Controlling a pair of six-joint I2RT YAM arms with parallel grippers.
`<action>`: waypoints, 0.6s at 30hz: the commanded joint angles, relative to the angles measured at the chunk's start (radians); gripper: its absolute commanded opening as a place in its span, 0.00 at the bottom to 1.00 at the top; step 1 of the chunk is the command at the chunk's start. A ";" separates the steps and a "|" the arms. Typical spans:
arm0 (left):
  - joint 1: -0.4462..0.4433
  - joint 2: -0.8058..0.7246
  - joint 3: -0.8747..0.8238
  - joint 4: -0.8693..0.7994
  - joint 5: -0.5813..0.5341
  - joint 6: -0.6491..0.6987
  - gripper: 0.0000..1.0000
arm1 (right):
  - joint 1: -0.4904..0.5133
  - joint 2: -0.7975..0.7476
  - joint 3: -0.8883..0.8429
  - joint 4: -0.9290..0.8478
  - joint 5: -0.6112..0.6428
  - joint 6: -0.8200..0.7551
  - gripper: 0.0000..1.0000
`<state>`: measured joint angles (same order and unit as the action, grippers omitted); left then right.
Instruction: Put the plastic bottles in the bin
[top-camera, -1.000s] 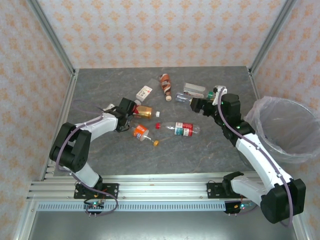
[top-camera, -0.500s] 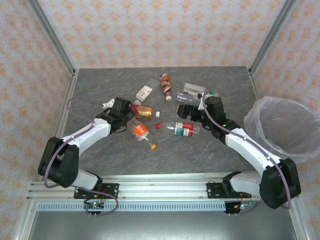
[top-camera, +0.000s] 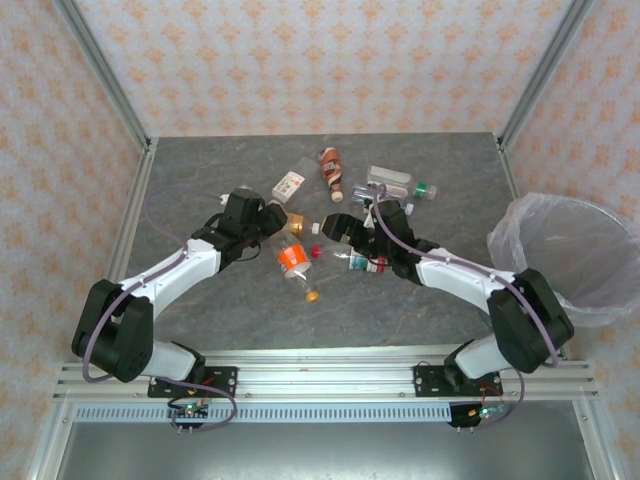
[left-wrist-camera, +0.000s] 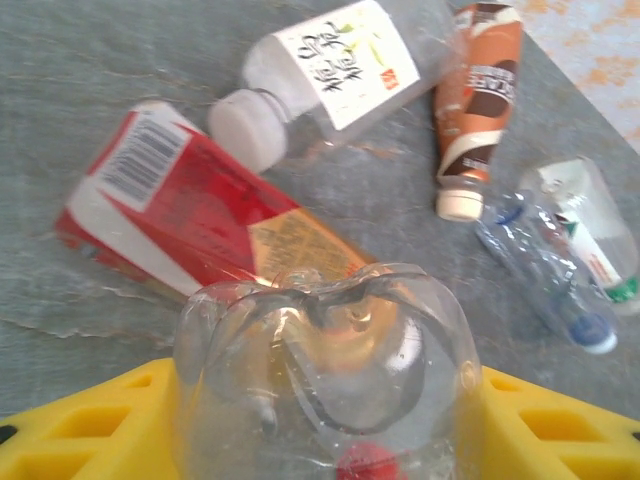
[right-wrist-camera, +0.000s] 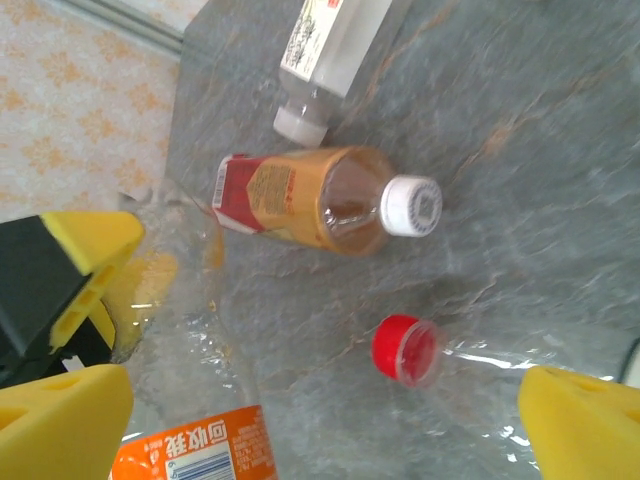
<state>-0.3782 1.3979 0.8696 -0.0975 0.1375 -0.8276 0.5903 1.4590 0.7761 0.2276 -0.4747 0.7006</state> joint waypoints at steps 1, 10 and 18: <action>-0.006 -0.028 0.038 0.063 0.061 0.045 0.60 | 0.006 0.042 0.019 0.108 -0.124 0.098 0.99; -0.009 -0.010 0.076 0.084 0.107 0.046 0.60 | 0.053 0.091 0.042 0.241 -0.328 0.073 0.99; -0.011 0.016 0.112 0.128 0.151 0.036 0.60 | 0.101 0.142 0.083 0.221 -0.348 0.033 0.99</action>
<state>-0.3801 1.3972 0.9447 -0.0208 0.2573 -0.8024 0.6868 1.5784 0.8322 0.4103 -0.7849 0.7547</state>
